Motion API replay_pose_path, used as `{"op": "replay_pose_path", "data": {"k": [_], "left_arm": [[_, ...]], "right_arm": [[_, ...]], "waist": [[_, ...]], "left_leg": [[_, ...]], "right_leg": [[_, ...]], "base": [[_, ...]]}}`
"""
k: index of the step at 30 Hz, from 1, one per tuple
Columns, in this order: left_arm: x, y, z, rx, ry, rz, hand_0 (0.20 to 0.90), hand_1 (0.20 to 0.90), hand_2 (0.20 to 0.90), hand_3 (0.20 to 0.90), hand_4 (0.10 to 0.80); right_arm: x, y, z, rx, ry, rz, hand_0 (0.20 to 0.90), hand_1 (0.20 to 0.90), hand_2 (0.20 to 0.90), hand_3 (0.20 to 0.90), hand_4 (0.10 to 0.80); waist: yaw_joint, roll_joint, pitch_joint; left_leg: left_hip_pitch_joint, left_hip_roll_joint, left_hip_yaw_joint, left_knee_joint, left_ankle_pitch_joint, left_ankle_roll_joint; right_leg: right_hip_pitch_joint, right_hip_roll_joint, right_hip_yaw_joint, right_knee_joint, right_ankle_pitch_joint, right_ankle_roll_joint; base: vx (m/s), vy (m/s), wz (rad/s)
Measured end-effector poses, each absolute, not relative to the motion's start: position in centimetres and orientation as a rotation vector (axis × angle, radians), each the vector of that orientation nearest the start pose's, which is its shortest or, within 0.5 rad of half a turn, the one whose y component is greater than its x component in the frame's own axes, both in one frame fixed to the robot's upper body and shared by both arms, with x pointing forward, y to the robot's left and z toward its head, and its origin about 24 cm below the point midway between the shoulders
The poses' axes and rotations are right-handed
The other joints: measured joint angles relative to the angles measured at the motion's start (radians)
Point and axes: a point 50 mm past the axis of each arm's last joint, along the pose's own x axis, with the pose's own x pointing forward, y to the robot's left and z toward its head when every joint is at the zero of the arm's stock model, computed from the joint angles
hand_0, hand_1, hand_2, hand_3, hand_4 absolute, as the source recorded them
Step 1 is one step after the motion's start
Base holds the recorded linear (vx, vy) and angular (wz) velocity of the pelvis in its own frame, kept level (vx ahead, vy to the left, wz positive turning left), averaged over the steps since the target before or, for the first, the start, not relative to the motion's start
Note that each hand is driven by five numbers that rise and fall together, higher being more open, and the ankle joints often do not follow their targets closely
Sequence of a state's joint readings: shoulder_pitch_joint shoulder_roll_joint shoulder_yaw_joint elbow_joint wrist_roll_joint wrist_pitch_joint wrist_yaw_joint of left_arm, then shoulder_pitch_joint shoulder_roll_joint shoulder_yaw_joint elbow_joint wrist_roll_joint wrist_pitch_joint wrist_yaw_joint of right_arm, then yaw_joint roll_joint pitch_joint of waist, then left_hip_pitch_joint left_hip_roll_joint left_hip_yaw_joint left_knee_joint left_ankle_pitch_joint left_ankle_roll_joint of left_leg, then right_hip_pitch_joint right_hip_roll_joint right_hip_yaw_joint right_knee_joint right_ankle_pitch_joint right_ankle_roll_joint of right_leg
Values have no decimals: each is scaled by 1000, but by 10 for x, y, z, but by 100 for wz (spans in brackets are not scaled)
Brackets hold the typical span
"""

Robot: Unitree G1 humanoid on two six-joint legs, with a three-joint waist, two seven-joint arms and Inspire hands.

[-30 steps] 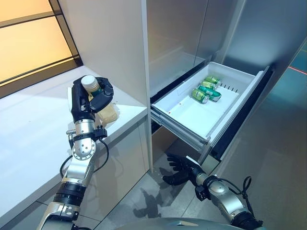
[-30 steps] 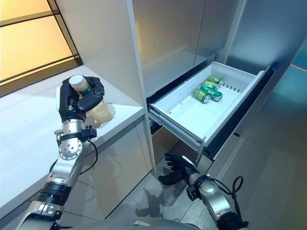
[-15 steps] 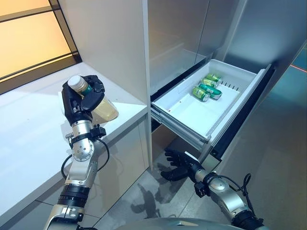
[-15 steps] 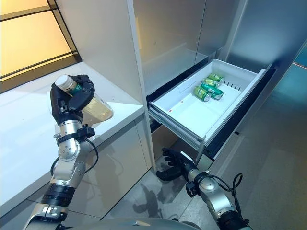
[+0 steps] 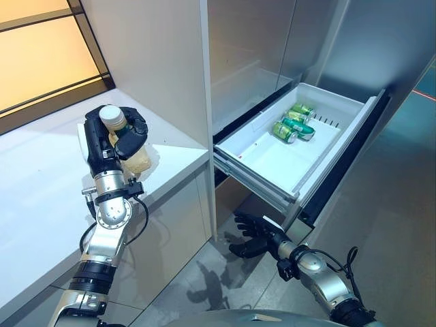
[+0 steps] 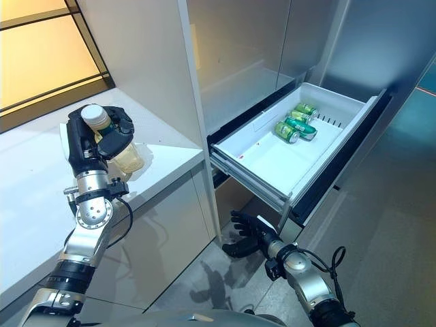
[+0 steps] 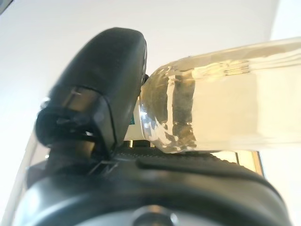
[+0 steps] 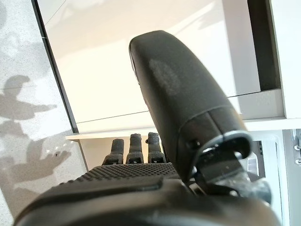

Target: Put drinks into fridge and close the fridge

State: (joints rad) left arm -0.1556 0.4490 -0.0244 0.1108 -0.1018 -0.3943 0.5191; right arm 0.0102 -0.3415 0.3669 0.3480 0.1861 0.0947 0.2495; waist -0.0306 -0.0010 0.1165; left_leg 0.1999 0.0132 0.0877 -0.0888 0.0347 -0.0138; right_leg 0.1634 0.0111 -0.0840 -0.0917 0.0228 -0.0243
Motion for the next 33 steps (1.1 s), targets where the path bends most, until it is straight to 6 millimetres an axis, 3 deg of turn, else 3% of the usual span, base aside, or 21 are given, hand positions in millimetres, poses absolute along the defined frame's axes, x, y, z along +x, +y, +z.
{"op": "replay_pose_path", "data": {"k": [6, 7, 8, 9, 18, 25, 33], "left_arm": [[270, 238, 119, 260, -497, 402, 305, 305, 305, 205, 105], [271, 239, 119, 264, -494, 394, 434, 434, 434, 356, 256], [271, 239, 119, 264, -490, 388, 698, 698, 698, 664, 564], [272, 239, 119, 253, -482, 386, 900, 900, 900, 900, 800], [275, 250, 115, 151, -400, 411, 900, 900, 900, 900, 800], [277, 259, 95, 170, -298, 446, 900, 900, 900, 900, 800], [277, 259, 94, 167, -295, 441, 900, 900, 900, 900, 800]], "right_arm": [[209, -153, -59, -160, 566, 492, 900, 900, 900, 900, 800], [209, -153, -59, -159, 568, 492, 900, 900, 900, 900, 800], [209, -153, -59, -159, 570, 492, 900, 900, 900, 900, 800], [209, -153, -60, -159, 574, 491, 900, 900, 900, 900, 800], [209, -153, -60, -155, 576, 491, 900, 900, 900, 900, 800], [207, -153, -61, -148, 582, 488, 900, 900, 900, 900, 800], [203, -154, -63, -146, 594, 485, 900, 900, 900, 900, 800]], "waist": [[-1, 0, 0], [-1, 0, 0], [-1, 1, 0], [-1, 1, -1], [-2, 7, -4], [-9, 19, -12], [-19, 19, -12]], "left_leg": [[1, 0, 0, 0, 0, 0], [2, 0, 0, 0, 0, 0], [2, 0, 1, 0, 0, 0], [3, 0, 1, 0, 0, 0], [4, -1, 3, 0, 0, 0], [4, 0, 5, 0, 0, 0], [4, 0, 5, 0, 0, 0]], "right_leg": [[0, 0, 1, 0, 0, 0], [0, 0, 1, 0, 0, 0], [0, 0, 2, 0, 0, 0], [1, 0, 2, 0, 0, 0], [1, 0, 7, 0, 0, 0], [1, 1, 8, 0, 0, 0], [1, 1, 8, 0, 0, 0]], "base": [[0, 0, 0], [0, 0, 0], [0, 0, 0], [0, 0, 0], [0, 0, 0], [0, 0, 0], [0, 0, 0]]}}
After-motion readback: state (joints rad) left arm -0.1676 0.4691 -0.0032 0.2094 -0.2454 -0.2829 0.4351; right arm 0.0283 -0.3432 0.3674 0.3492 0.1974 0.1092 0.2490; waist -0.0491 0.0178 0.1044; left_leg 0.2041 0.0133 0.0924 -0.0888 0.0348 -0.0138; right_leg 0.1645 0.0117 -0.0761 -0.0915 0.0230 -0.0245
